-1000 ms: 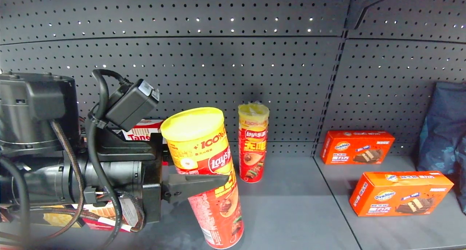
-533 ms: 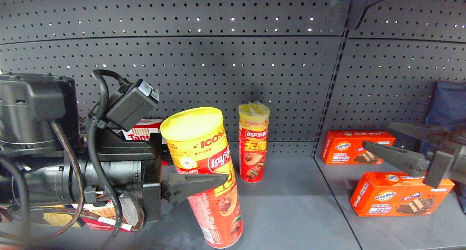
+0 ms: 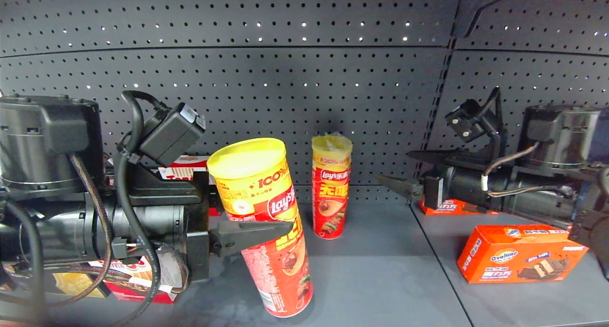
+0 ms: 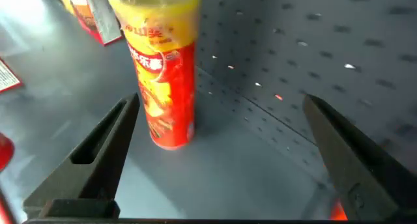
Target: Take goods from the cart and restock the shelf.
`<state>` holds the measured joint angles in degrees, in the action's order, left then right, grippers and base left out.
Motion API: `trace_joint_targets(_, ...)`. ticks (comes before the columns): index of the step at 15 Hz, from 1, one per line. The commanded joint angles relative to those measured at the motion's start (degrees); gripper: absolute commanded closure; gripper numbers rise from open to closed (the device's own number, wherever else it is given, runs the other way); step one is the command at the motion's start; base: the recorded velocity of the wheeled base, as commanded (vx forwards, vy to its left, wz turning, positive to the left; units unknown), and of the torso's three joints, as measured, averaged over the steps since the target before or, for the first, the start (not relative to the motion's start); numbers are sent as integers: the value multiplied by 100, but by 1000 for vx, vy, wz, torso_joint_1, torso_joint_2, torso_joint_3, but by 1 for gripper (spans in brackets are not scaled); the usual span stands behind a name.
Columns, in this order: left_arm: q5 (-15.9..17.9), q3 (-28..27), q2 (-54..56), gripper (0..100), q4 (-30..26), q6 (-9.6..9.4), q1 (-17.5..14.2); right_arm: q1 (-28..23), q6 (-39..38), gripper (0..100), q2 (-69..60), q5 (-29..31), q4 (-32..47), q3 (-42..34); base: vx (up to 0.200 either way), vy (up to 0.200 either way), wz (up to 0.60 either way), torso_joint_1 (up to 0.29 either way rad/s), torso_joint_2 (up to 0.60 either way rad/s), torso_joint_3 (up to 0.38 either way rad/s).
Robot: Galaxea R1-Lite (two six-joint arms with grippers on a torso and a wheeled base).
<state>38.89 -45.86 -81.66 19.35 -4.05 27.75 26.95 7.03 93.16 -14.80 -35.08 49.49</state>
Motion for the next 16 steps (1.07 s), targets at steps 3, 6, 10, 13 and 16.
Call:
trace_joint_targets(3, 5, 7, -60, 100, 8, 0, -24, 214, 26, 0, 800, -673, -517, 87, 0, 0, 0, 0, 0, 0)
trace_joint_targets(6, 14, -28, -69, 100, 8, 0, -24, 214, 26, 0, 1011, -717, -649, 122, 0, 0, 0, 0, 0, 0)
trace_joint_targets(10, 14, -37, -78, 100, 8, 0, -32, 214, 35, 0, 1169, -867, -728, 131, 0, 0, 0, 0, 0, 0)
trace_joint_targets(13, 14, -46, -130, 100, 17, 0, -32, 258, 44, 0, 1389, -911, -781, 236, 0, 0, 0, 0, 0, 0)
trace_joint_targets(16, 22, -63, -166, 100, 17, 0, -32, 328, 52, 0, 1609, -990, -781, 377, 0, 0, 0, 0, 0, 0)
